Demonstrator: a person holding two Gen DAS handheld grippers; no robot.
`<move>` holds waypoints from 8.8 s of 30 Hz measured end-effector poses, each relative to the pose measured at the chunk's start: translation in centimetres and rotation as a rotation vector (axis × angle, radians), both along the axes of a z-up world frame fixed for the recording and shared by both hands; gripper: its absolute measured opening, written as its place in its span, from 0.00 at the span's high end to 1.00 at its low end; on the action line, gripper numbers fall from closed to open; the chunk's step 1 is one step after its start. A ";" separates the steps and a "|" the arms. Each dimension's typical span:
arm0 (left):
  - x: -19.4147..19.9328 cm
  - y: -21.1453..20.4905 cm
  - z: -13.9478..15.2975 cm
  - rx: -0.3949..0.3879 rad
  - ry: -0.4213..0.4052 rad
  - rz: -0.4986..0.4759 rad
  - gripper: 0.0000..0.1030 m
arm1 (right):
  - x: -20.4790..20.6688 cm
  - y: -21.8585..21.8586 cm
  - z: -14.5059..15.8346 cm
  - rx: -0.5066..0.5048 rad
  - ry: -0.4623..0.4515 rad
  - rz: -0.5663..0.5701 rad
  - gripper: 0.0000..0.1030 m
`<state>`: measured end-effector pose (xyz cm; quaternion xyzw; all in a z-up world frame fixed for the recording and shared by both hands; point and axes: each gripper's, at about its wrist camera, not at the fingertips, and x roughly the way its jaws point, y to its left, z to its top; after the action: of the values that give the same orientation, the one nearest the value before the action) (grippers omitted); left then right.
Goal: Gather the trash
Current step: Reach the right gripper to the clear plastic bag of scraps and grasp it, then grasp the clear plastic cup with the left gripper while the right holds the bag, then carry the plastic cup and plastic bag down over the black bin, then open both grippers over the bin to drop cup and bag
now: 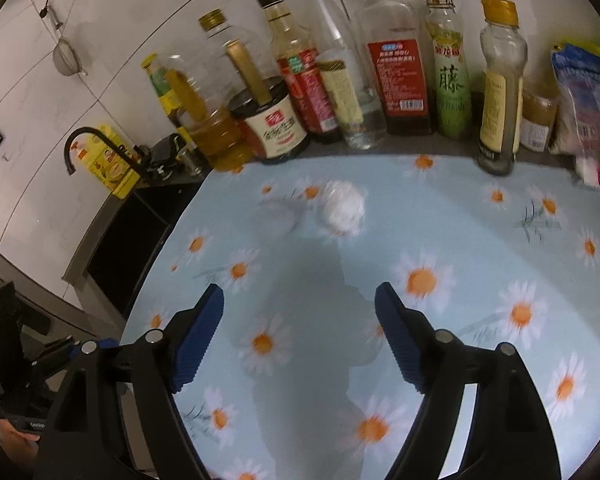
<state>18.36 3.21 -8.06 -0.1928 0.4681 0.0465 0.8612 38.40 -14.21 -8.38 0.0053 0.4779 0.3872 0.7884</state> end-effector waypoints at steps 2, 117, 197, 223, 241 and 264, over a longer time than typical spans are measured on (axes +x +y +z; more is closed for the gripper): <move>0.5 -0.1 0.1 0.007 0.004 0.017 0.35 | 1.9 0.1 -0.3 -0.005 -0.005 0.006 0.24; 24.1 3.4 -7.6 0.121 0.216 0.136 0.45 | 1.9 -12.4 -4.3 0.082 0.148 0.014 0.52; -10.7 2.5 -2.9 -0.091 -0.005 -0.141 0.45 | -27.0 -1.4 -3.8 -0.045 0.103 -0.061 0.52; -16.5 -0.3 -12.5 -0.203 0.227 -0.200 0.44 | -30.0 -1.6 -10.0 -0.113 0.256 -0.118 0.52; -17.0 -2.0 -14.7 -0.256 0.288 -0.240 0.27 | -30.7 -4.2 -11.2 -0.117 0.332 -0.214 0.40; -18.8 -0.1 -8.1 -0.185 0.124 -0.155 0.27 | -30.1 -3.4 -5.6 -0.108 0.280 -0.158 0.40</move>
<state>-0.48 3.07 -16.20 -0.2311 0.5362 -0.0519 0.8102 8.29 -17.59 -13.99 0.0542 0.6015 0.2934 0.7411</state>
